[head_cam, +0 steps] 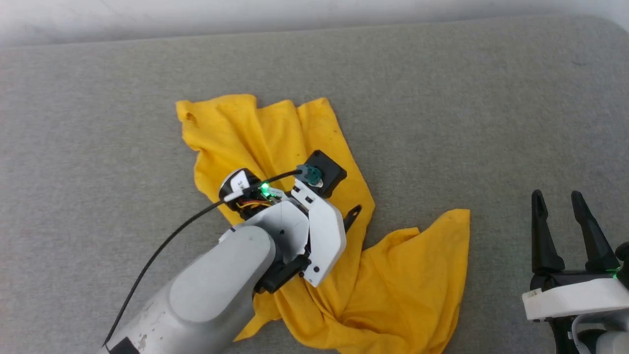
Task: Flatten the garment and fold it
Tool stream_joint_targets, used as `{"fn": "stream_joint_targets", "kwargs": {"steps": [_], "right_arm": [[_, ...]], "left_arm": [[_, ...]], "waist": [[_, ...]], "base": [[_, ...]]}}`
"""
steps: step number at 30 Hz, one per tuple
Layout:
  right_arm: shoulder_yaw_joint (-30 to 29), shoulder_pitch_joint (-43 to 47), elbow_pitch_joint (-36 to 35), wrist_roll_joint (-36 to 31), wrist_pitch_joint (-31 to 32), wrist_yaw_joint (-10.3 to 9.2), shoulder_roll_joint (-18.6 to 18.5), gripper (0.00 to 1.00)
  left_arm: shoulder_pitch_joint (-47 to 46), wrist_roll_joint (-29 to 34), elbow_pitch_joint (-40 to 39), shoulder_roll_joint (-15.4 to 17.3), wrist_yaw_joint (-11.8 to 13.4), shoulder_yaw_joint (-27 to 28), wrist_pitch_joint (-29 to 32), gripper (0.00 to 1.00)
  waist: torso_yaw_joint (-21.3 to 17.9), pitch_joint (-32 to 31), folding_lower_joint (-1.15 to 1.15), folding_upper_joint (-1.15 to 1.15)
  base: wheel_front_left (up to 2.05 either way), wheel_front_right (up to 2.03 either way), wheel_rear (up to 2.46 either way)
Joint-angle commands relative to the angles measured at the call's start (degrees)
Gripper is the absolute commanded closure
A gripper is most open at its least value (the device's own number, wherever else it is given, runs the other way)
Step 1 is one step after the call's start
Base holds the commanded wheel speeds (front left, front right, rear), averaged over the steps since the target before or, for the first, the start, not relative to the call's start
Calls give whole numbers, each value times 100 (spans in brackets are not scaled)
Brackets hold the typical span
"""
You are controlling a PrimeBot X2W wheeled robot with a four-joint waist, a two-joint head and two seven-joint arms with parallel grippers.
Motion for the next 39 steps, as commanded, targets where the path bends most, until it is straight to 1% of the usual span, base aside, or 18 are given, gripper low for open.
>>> {"fn": "stream_joint_targets", "kwargs": {"steps": [1,5,8,9,10,11,15,20,24,27,32,35,37,38,39], "right_arm": [[-4,-87,4,45,-45,-5,13,0],[22,-139,50,97,-131,-5,13,0],[41,-201,107,126,-193,-5,13,0],[42,-217,127,132,-210,-5,13,0],[42,-229,144,136,-226,-5,13,0],[41,-240,160,140,-239,-5,13,0],[0,-273,216,135,-270,-5,13,0],[-6,-311,247,109,-279,-5,13,0],[50,-338,242,111,-282,-5,13,0],[132,-366,216,111,-274,-5,13,0],[288,-453,222,119,-289,-5,13,0],[437,-542,229,132,-310,-5,13,0],[541,-605,230,142,-327,-5,13,0],[541,-605,230,142,-327,-5,13,0],[568,-626,231,144,-338,-5,13,0]], "left_arm": [[-111,83,164,2,-37,-58,83,0],[-231,269,789,7,26,-263,405,0],[-275,390,1160,9,2,-412,488,0],[-256,355,1261,-20,-43,-440,511,17],[-236,310,1347,-52,-81,-448,507,60],[-215,257,1428,-82,-127,-453,505,100],[-275,128,1567,-177,-273,-423,354,100],[-701,81,1395,-269,-279,-143,-116,100],[-1314,74,1082,-362,-179,267,-612,100],[-1903,126,928,-360,-190,519,-857,100],[-2665,248,1038,-319,-184,845,-1315,100],[-2884,363,1377,-252,-67,1000,-1684,100],[-2995,516,1608,-179,161,1158,-2155,100],[-2995,516,1608,-179,161,1158,-2155,100],[-3018,585,1746,-161,238,1190,-2359,100]], "waist": [[-239,245,-1,0],[-391,406,-1,0],[-450,485,-1,0],[-456,496,-1,0],[-459,506,-1,0],[-462,509,-1,0],[-429,463,-1,0],[-392,390,-1,0],[-408,449,-1,0],[-482,582,-1,0],[-744,843,-1,0],[-980,1010,-1,0],[-1157,1131,-1,0],[-1157,1131,-1,0],[-1217,1180,-1,0]], "base": [[0,0,0],[0,0,0],[0,0,0],[0,0,0],[0,0,0],[0,0,0],[0,0,0],[0,0,0],[0,0,0],[0,0,0],[0,0,0],[0,0,0],[0,0,0],[0,0,0],[0,0,0]]}}
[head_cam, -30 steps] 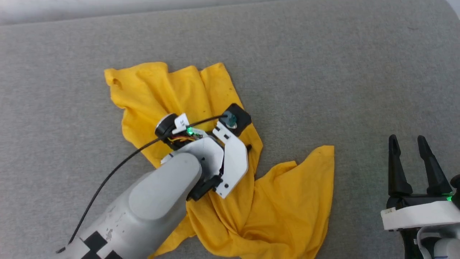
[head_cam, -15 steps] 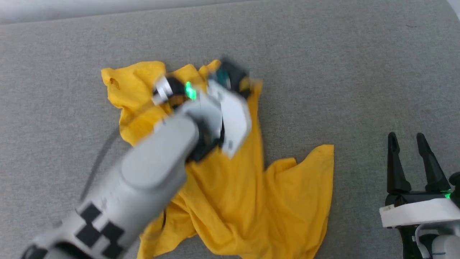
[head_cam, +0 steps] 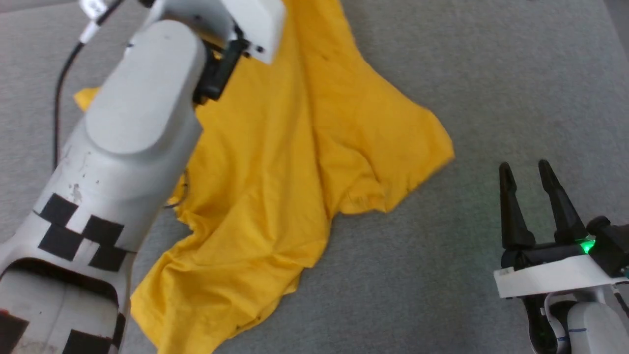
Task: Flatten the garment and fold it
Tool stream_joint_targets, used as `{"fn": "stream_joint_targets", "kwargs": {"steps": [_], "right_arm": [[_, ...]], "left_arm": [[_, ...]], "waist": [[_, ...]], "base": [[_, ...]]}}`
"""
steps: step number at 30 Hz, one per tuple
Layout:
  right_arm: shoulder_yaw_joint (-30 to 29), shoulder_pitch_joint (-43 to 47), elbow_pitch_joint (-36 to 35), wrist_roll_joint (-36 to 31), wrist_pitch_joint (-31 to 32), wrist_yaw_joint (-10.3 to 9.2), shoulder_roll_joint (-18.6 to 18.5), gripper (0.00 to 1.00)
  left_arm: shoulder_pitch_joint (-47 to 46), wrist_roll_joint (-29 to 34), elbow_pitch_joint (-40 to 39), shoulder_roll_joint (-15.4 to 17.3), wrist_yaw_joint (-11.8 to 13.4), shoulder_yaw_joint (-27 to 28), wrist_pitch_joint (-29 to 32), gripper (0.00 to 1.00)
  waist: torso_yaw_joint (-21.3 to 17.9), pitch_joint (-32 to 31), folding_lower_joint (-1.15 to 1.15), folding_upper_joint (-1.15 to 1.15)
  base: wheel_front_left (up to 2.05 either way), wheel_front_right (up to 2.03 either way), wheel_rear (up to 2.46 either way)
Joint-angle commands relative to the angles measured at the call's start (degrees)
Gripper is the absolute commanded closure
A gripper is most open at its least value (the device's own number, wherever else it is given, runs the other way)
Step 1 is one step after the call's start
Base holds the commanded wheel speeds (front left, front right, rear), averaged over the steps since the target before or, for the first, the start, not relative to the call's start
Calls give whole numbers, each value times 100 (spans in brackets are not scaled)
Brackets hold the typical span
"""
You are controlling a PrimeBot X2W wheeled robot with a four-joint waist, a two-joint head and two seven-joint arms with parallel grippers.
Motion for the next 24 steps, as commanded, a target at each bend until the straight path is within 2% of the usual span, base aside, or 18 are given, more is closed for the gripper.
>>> {"fn": "stream_joint_targets", "kwargs": {"steps": [1,4,5,6,7,12,16,21,24], "right_arm": [[7,-75,-5,42,-39,-5,13,0],[12,-92,-14,51,-67,-5,13,0],[19,-94,-12,54,-74,-5,13,0],[30,-96,-11,55,-81,-5,13,0],[41,-96,-8,51,-86,-5,13,0],[26,-124,-3,-4,-91,-5,13,0],[-56,-140,6,-77,-63,-5,13,0],[-195,-92,14,-123,-7,-5,13,0],[-286,0,24,-140,33,-5,13,0]], "left_arm": [[-52,16,90,-2,30,12,-49,100],[34,-12,579,-91,-84,-113,-20,100],[63,-18,730,-117,-103,-147,0,78],[76,-18,851,-138,-134,-182,-4,42],[94,-33,957,-166,-141,-188,-41,0],[77,-112,1305,-370,-185,-180,-364,0],[65,-254,1309,-606,-253,-89,-835,0],[388,-478,864,-814,-322,120,-1546,0],[1005,-545,264,-765,-290,285,-1672,0]], "waist": [[-317,307,0,0],[-388,438,0,0],[-396,472,0,0],[-399,501,0,0],[-395,517,0,0],[-250,509,0,0],[15,295,0,0],[385,-171,0,0],[550,-533,0,0]], "base": [[0,0,0],[0,0,0],[0,0,0],[0,0,0],[0,0,0],[0,0,0],[0,0,0],[0,0,0],[0,0,0]]}}
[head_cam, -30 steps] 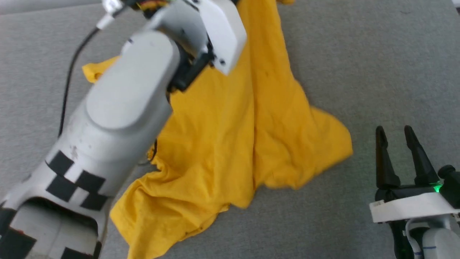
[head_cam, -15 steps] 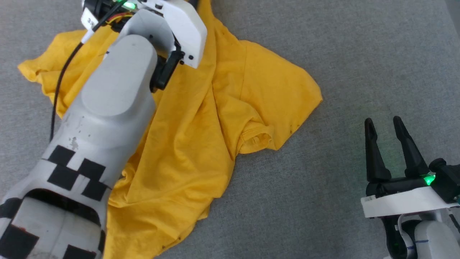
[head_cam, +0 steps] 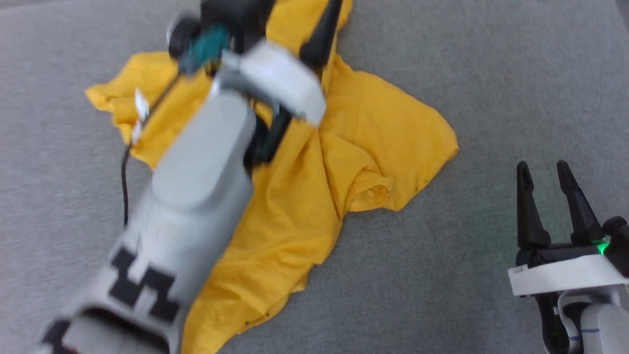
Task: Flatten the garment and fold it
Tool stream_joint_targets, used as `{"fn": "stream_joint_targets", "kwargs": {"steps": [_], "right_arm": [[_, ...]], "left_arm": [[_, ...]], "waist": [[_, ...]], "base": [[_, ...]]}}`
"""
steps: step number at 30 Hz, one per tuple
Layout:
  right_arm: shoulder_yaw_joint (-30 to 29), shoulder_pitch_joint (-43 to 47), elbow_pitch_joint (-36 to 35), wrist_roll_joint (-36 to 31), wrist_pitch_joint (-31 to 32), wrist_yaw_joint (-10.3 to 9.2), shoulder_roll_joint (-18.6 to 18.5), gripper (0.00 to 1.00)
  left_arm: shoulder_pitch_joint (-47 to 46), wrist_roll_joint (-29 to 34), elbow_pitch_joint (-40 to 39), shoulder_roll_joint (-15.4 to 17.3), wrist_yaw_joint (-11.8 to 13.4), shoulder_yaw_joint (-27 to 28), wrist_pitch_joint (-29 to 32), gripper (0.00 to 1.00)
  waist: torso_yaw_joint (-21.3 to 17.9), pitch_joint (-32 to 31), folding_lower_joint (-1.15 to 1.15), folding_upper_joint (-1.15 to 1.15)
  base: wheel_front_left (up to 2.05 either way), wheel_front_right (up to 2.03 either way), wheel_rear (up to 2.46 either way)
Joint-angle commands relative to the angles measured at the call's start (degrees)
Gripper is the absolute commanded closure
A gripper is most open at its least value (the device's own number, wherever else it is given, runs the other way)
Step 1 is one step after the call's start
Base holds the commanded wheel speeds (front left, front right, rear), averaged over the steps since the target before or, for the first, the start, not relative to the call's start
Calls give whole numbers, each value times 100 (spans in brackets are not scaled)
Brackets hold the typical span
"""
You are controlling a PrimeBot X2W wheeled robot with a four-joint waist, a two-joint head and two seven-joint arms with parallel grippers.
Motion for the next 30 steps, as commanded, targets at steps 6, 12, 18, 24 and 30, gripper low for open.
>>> {"fn": "stream_joint_targets", "kwargs": {"steps": [6,12,18,24,30], "right_arm": [[-206,324,-9,-17,96,-5,13,0],[-373,675,-27,55,122,-5,13,0],[-447,905,51,201,69,-5,13,0],[-473,1020,129,252,27,-5,13,0],[-452,991,125,230,39,-5,13,0]], "left_arm": [[2066,243,-1768,492,421,452,-35,0],[4086,666,-3454,841,847,1039,-37,0],[5829,900,-4160,644,1008,1789,-37,0],[6627,1187,-4173,377,937,2065,-38,0],[6656,1192,-3692,481,790,1935,477,0]], "waist": [[634,-1171,0,0],[823,-1518,0,0],[983,-1725,0,0],[1180,-1883,0,0],[1260,-1930,0,0]], "base": [[0,0,0],[0,0,0],[0,0,0],[0,0,0],[0,0,0]]}}
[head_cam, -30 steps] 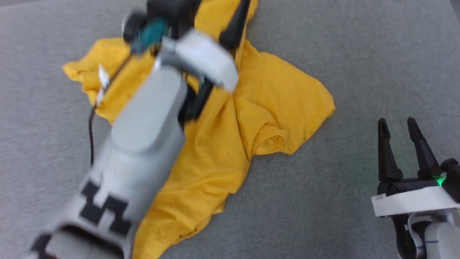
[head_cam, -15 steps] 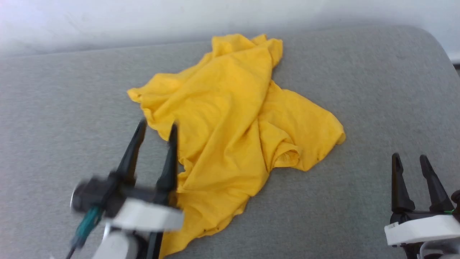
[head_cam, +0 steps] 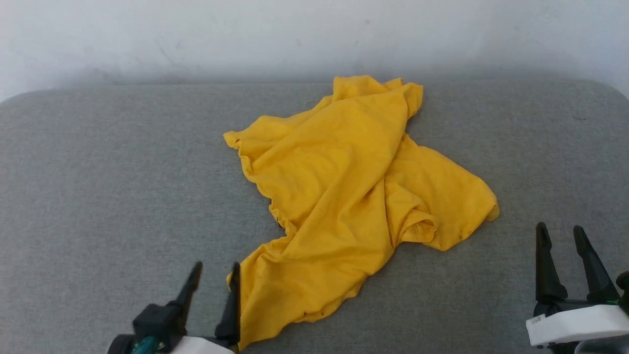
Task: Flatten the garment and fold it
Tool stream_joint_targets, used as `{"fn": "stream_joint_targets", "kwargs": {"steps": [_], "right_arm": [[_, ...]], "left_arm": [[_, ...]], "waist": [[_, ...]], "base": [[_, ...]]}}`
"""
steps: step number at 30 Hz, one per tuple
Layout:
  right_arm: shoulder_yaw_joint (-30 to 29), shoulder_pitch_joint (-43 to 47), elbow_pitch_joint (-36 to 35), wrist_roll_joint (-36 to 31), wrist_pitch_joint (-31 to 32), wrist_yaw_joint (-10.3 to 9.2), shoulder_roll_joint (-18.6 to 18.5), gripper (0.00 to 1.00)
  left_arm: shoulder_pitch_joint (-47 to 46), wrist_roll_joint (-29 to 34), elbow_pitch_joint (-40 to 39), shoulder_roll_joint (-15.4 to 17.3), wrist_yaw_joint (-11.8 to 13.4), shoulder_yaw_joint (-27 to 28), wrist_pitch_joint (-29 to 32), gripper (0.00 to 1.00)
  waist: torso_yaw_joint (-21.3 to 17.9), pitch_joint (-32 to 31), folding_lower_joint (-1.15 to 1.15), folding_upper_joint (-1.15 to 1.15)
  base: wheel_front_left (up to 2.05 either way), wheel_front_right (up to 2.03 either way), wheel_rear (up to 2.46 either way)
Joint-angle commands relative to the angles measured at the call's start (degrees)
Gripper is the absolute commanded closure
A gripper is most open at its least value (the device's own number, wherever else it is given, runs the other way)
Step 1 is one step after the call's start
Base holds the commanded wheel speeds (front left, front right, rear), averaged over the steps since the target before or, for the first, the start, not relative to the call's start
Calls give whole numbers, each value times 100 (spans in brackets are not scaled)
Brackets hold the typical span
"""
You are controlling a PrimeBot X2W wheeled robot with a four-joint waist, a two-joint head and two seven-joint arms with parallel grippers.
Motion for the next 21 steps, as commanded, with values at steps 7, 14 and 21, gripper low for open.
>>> {"fn": "stream_joint_targets", "kwargs": {"steps": [7,14,21], "right_arm": [[80,-57,20,41,-42,-4,12,0],[62,-145,64,38,-75,-4,12,0],[58,-219,90,41,-111,-4,12,0]], "left_arm": [[-323,-182,427,376,-208,-223,1624,0],[-561,-541,598,476,-253,-223,2667,0],[-723,-799,785,565,-240,-365,3771,0]], "waist": [[-38,75,0,0],[-249,232,0,0],[-425,371,0,0]], "base": [[0,0,0],[0,0,0],[0,0,0]]}}
